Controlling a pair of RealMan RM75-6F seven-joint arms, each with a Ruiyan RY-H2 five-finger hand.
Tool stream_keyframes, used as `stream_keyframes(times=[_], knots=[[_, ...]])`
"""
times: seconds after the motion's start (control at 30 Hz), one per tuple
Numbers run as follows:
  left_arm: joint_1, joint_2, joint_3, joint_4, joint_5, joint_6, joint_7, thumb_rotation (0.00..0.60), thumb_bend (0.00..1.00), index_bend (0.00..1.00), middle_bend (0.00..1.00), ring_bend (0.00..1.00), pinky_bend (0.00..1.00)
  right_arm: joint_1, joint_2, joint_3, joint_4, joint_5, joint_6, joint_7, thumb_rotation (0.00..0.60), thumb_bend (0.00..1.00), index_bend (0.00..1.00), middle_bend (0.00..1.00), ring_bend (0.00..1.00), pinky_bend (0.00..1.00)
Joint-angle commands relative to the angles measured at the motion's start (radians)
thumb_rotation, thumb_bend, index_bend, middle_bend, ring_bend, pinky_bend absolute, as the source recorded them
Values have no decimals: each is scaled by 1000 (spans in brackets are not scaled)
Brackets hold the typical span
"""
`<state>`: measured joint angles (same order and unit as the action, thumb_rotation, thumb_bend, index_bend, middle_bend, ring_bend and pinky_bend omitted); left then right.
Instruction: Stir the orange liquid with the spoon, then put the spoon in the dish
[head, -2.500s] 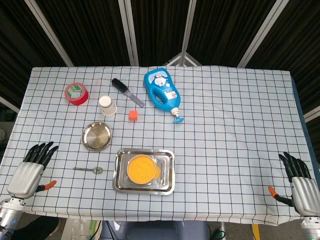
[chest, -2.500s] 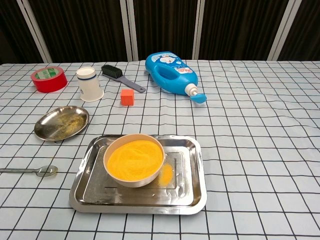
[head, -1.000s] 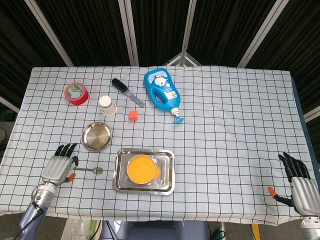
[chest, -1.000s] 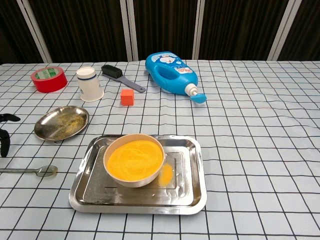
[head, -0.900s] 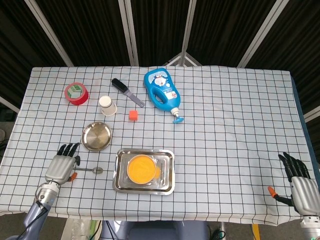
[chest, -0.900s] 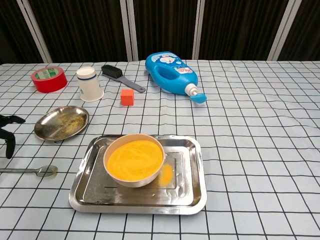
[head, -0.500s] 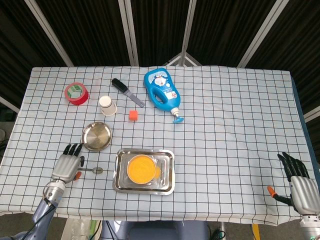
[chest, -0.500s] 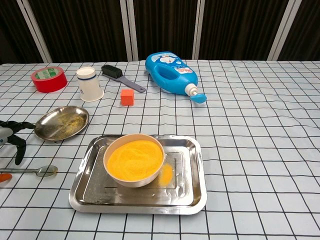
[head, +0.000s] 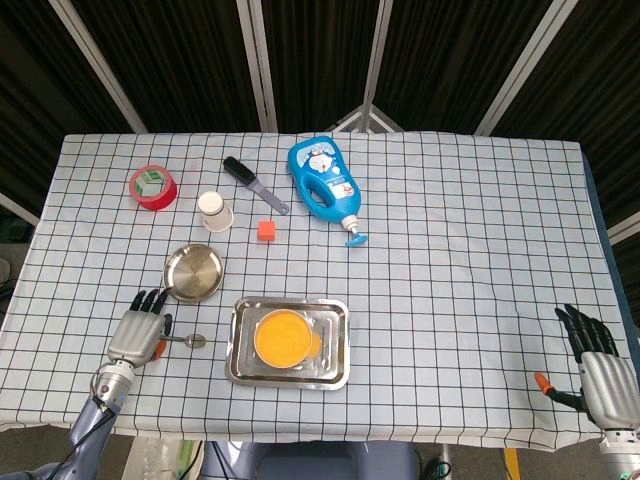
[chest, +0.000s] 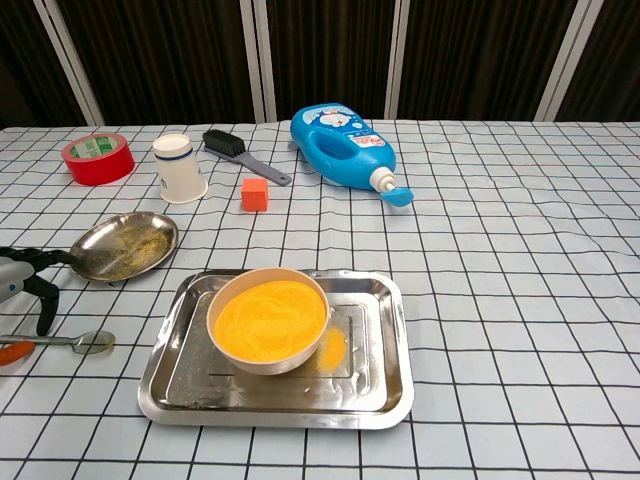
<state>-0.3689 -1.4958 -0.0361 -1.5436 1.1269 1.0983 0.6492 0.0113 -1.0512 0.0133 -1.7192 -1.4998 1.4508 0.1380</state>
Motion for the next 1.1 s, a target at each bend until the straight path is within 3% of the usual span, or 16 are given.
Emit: stream_keyframes(times=[0.03, 0.57, 0.8, 1.1], knots=[[-2, 0, 3, -1, -5, -1, 2, 600, 524, 498, 0, 0, 17, 0, 0, 0, 0, 0, 0, 0, 600, 311, 0, 0, 0, 0], [-8, 4, 14, -18, -7, 16, 0, 600, 528, 514, 0, 0, 17, -1, 1, 0, -1, -1, 2, 1, 600, 312, 0, 0, 0, 0], [-13, 52, 4, -119, 31, 55, -5, 600, 528, 515, 0, 0, 16, -1, 1, 0, -2, -3, 4, 0, 600, 312, 0, 0, 0, 0], [-60, 113, -51, -299, 18, 85, 89, 600, 528, 519, 1, 0, 16, -2, 2, 0, -2, -2, 6, 6, 600, 312, 0, 0, 0, 0]])
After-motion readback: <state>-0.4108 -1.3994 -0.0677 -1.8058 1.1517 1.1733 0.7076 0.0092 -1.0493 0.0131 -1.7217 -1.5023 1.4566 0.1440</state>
